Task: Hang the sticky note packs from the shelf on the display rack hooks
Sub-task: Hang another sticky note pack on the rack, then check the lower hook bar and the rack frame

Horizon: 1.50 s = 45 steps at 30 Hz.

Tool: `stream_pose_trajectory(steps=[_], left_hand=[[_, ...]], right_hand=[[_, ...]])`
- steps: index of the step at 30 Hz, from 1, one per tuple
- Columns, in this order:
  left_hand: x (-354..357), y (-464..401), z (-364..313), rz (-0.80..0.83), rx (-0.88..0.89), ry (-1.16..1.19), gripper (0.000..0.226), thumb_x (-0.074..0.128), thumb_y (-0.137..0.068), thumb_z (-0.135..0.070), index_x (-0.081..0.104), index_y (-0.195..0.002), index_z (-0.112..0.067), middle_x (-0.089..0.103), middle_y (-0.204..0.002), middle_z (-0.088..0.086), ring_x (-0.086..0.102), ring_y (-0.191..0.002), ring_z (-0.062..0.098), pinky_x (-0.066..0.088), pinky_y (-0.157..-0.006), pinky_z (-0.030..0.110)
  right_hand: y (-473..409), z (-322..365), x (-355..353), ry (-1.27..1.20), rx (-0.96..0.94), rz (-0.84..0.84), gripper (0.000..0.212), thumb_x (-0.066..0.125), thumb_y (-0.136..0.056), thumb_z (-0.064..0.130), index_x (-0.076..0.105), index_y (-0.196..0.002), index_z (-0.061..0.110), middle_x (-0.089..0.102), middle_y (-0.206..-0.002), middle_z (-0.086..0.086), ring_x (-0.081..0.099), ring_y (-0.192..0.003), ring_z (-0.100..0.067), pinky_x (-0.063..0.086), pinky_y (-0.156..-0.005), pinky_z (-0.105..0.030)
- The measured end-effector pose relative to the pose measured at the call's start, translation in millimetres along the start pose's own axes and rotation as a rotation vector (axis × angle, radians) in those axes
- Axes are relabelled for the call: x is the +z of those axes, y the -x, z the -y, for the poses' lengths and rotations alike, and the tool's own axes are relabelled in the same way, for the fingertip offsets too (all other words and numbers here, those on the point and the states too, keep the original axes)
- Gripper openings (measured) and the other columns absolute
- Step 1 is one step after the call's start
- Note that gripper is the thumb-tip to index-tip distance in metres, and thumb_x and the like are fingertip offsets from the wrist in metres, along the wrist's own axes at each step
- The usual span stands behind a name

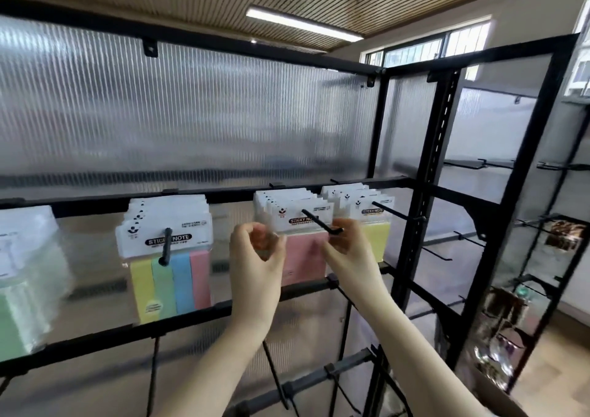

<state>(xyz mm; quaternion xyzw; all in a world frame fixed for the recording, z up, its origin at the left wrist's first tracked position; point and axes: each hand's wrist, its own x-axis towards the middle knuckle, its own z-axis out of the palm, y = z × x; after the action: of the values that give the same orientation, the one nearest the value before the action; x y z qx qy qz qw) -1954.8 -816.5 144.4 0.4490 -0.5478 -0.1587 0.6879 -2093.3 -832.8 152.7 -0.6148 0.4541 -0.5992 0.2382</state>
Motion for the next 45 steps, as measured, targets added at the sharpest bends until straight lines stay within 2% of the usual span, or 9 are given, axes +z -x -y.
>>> stream_pose_trajectory(steps=[7,10,15,21,26,34,39,42,45], left_hand=[[5,13,16,-0.022,-0.131,-0.064,0.022,0.069,-0.085,-0.028,0.052,-0.097,-0.02,0.063,-0.092,-0.004,0.061,-0.084,0.005,0.044,-0.068,0.006],[2,27,20,-0.01,-0.134,-0.146,0.015,0.064,-0.089,-0.02,0.054,-0.101,-0.019,0.062,-0.092,-0.008,0.061,-0.088,0.01,0.048,-0.077,0.018],[-20,59,25,0.165,-0.279,-0.367,0.028,0.055,-0.094,-0.017,0.054,-0.121,-0.013,0.06,-0.1,-0.005,0.06,-0.093,0.013,0.049,-0.084,0.028],[-78,95,13,0.308,-0.34,-0.572,0.018,0.052,-0.095,-0.019,0.064,-0.108,-0.018,0.065,-0.103,-0.006,0.06,-0.095,0.007,0.049,-0.082,0.022],[-168,118,0,0.256,-0.415,-0.727,0.018,0.049,-0.097,-0.024,0.061,-0.111,-0.021,0.065,-0.101,-0.005,0.06,-0.087,0.008,0.038,-0.061,0.008],[-338,143,-38,0.066,-0.445,-0.848,0.013,0.049,-0.096,-0.029,0.059,-0.104,-0.029,0.067,-0.094,-0.011,0.064,-0.087,0.008,0.053,-0.08,0.035],[-460,168,-53,-0.039,-0.502,-0.924,0.009,0.052,-0.095,-0.027,0.059,-0.096,-0.032,0.061,-0.086,-0.018,0.058,-0.078,-0.006,0.046,-0.067,0.013],[-535,193,-63,-0.097,-0.6,-0.948,0.009,0.054,-0.094,-0.025,0.062,-0.097,-0.026,0.068,-0.092,-0.007,0.064,-0.087,0.011,0.052,-0.083,0.034],[-602,217,-75,-0.175,-0.688,-0.972,0.013,0.053,-0.093,-0.022,0.064,-0.1,-0.024,0.07,-0.094,-0.003,0.066,-0.09,0.019,0.051,-0.084,0.04]], right_hand=[[5,-23,2,0.085,0.019,0.053,0.017,0.064,-0.09,0.015,0.054,-0.103,0.02,0.061,-0.091,0.016,0.059,-0.083,0.004,0.045,-0.066,-0.009],[15,-35,0,0.149,0.096,0.103,0.02,0.062,-0.092,0.021,0.054,-0.109,0.016,0.061,-0.094,0.012,0.059,-0.086,-0.003,0.043,-0.068,-0.014],[37,-58,-4,0.208,0.299,0.229,0.02,0.051,-0.096,0.018,0.055,-0.114,0.01,0.064,-0.1,-0.004,0.059,-0.084,-0.017,0.045,-0.068,-0.027],[69,-53,32,0.301,0.238,0.436,0.022,0.049,-0.095,0.018,0.061,-0.112,0.012,0.063,-0.1,0.0,0.058,-0.087,-0.016,0.04,-0.065,-0.024],[108,-16,94,0.307,0.112,0.612,0.02,0.048,-0.096,0.02,0.062,-0.106,0.01,0.065,-0.101,-0.004,0.056,-0.085,-0.017,0.042,-0.068,-0.027],[204,83,210,0.147,-0.219,0.77,0.013,0.051,-0.096,0.018,0.063,-0.1,0.016,0.061,-0.1,0.001,0.057,-0.09,-0.014,0.042,-0.076,-0.021],[274,153,297,0.057,-0.342,0.888,0.012,0.052,-0.095,0.014,0.064,-0.096,0.015,0.059,-0.098,0.001,0.058,-0.091,-0.016,0.038,-0.076,-0.017],[324,194,345,-0.017,-0.405,0.953,0.014,0.053,-0.095,0.014,0.066,-0.099,0.013,0.064,-0.097,0.0,0.061,-0.091,-0.019,0.044,-0.077,-0.024],[375,233,386,-0.09,-0.531,1.013,0.013,0.053,-0.094,0.016,0.066,-0.097,0.016,0.065,-0.096,0.001,0.061,-0.087,-0.016,0.04,-0.07,-0.02]])
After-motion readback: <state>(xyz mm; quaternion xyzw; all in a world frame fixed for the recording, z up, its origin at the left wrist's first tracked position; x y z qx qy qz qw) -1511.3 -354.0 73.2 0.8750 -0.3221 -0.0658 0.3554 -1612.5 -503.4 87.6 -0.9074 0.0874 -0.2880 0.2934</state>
